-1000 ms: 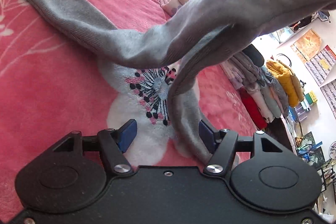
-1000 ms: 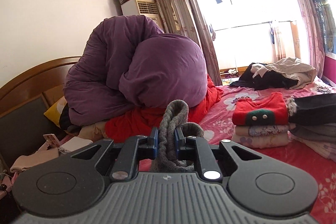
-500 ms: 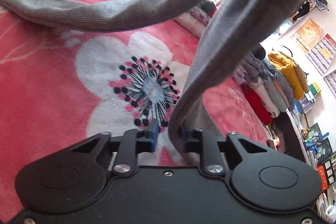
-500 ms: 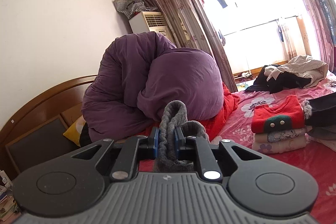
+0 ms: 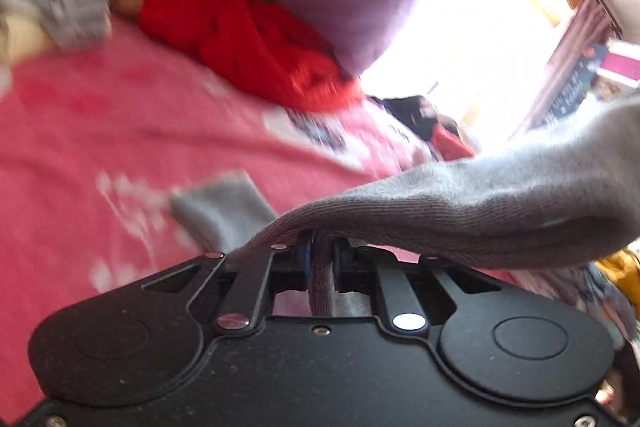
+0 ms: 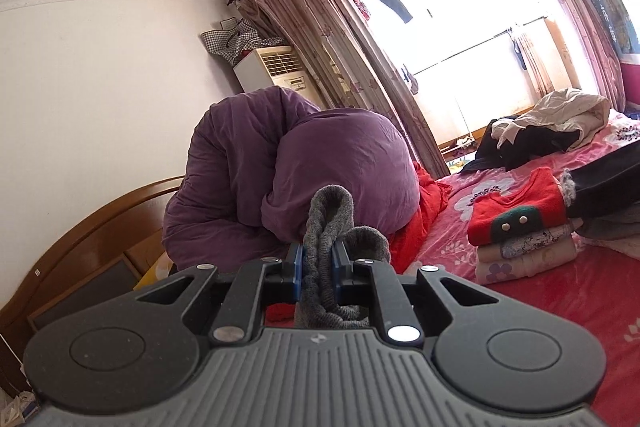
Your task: Fold clothes
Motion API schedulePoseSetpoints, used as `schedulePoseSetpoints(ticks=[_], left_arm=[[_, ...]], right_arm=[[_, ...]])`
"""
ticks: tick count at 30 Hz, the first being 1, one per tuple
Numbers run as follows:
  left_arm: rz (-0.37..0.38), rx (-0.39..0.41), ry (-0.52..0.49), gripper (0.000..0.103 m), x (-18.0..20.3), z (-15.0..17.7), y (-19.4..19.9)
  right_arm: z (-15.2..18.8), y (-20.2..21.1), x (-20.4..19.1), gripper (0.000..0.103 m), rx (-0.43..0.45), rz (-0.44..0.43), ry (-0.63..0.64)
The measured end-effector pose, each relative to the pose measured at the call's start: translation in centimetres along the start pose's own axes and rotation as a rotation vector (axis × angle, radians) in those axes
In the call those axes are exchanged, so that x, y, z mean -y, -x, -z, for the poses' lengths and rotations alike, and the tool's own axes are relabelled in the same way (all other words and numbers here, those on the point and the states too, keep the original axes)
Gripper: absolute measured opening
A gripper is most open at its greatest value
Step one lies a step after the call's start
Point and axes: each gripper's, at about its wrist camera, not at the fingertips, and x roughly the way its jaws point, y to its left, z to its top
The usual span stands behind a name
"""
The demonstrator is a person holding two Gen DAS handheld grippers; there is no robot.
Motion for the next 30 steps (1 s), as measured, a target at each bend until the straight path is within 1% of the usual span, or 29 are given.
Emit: schedulePoseSetpoints(ticks=[4,6,7,8,9,10,12,13,15,17,18,19,22,25,26,27,29,30], left_arm=[[-0.102,0.239,-0.113,0.009,-0.5,-3.5,3.6],[-0.175,0.365,-0.218,0.008,-0.1,-4.1,5.2],[-0.207,0.414,-0.267,0.009,0.2,-4.3,5.5],[-0.222,0.428,-0.29,0.008,0.1,-4.4,5.6],[-0.225,0.413,-0.301,0.009,-0.1,-4.3,5.3],[-0.232,0.374,-0.332,0.009,-0.3,-3.9,4.7],[-0.252,0.277,-0.413,0.009,-0.3,-2.6,3.1],[-0.25,0.223,-0.434,0.009,-0.5,-1.7,2.2],[-0.212,0.073,-0.443,0.009,-1.1,0.2,0.6],[-0.158,-0.058,-0.384,0.009,-2.0,2.1,-0.4],[-0.137,-0.107,-0.367,0.009,-2.4,3.1,-0.7],[-0.133,-0.137,-0.382,0.009,-2.4,4.0,-0.9],[-0.123,-0.164,-0.509,0.009,-1.4,6.4,-0.3],[-0.061,-0.204,-0.581,0.01,-0.7,7.0,0.6],[-0.035,-0.227,-0.593,0.013,-0.6,7.1,0.7],[-0.008,-0.253,-0.602,0.023,-0.4,7.1,0.9],[0.065,-0.307,-0.588,0.032,-0.5,6.8,1.3],[0.106,-0.338,-0.563,0.036,-0.7,6.4,1.5]], right_arm=[[0.6,0.5,1.2,0.016,0.019,-0.031,-0.052],[1.1,0.4,1.7,0.016,0.029,-0.052,-0.081],[1.4,0.2,1.9,0.016,0.026,-0.056,-0.092],[1.8,-0.1,2.2,0.016,0.019,-0.05,-0.098],[2.3,-0.4,2.5,0.016,0.012,-0.046,-0.102],[2.8,-0.8,2.9,0.016,0.003,-0.038,-0.108],[4.1,-1.5,4.3,0.016,-0.022,-0.001,-0.128],[4.9,-1.7,5.1,0.015,-0.037,0.02,-0.135],[6.3,-2.1,7.0,0.015,-0.072,0.07,-0.145],[7.8,-2.4,9.0,0.016,-0.108,0.121,-0.156],[8.8,-2.4,10.2,0.016,-0.13,0.146,-0.171],[9.5,-2.3,11.2,0.016,-0.15,0.166,-0.181],[11.8,-2.1,14.1,0.016,-0.225,0.238,-0.185],[13.8,-1.6,16.5,0.016,-0.28,0.297,-0.208],[14.3,-1.4,17.2,0.016,-0.295,0.32,-0.215],[14.7,-1.3,17.8,0.016,-0.306,0.338,-0.218],[15.3,-1.0,19.2,0.015,-0.33,0.379,-0.227],[15.6,-0.9,19.8,0.015,-0.341,0.401,-0.228]])
